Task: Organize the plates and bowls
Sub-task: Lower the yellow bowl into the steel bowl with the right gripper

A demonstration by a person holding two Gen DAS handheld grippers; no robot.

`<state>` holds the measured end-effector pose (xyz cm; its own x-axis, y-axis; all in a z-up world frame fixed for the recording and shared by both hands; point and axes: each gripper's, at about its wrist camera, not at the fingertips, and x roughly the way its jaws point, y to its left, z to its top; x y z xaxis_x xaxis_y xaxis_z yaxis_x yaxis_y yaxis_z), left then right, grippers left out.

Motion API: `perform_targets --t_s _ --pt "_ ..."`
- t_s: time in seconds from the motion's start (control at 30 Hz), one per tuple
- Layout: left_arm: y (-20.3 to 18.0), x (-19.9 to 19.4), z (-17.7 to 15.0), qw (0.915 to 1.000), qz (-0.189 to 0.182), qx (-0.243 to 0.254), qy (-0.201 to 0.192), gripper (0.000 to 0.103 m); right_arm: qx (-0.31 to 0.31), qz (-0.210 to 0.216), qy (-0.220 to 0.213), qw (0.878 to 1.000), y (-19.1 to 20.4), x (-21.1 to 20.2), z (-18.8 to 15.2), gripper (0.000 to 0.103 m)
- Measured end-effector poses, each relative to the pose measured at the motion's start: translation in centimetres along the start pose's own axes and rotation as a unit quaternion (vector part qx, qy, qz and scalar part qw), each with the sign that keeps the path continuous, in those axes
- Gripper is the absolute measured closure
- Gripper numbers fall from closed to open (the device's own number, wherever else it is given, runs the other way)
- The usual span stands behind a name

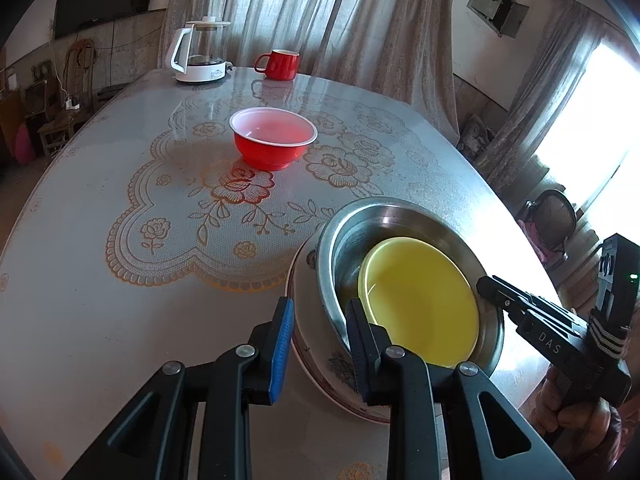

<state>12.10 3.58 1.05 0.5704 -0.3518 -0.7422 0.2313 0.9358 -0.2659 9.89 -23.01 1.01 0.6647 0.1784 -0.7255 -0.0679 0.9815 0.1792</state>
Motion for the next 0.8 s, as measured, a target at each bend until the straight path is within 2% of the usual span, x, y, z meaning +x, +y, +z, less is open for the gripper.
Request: perform_targets --t_s 0.1,0.17,0.27,0.63,0.8 --pt "-0.5 0.4 -0.2 0.9999 -0.006 0.011 0.004 0.076 0.0 0.0 0.0 1.0 0.0 0.0 0.0 0.088" --pt "-0.9 0.7 -0.4 0.9997 -0.012 0.02 0.007 0.084 -0.001 0.0 0.0 1.0 0.0 0.1 0.0 0.088" --pt "-1.9 0.4 -0.8 0.999 0.007 0.043 -0.004 0.084 -0.004 -0.005 0.0 1.0 0.1 0.3 0.2 0.088" --pt "-1.9 0.0 -1.1 0.999 0.011 0.041 -0.012 0.083 -0.007 -0.008 -0.001 1.0 0.1 0.8 0.1 0.088" --pt "-1.6 -0.2 -1.2 0.9991 0.014 0.037 -0.016 0.075 -0.002 -0.006 0.002 1.0 0.1 0.8 0.1 0.087"
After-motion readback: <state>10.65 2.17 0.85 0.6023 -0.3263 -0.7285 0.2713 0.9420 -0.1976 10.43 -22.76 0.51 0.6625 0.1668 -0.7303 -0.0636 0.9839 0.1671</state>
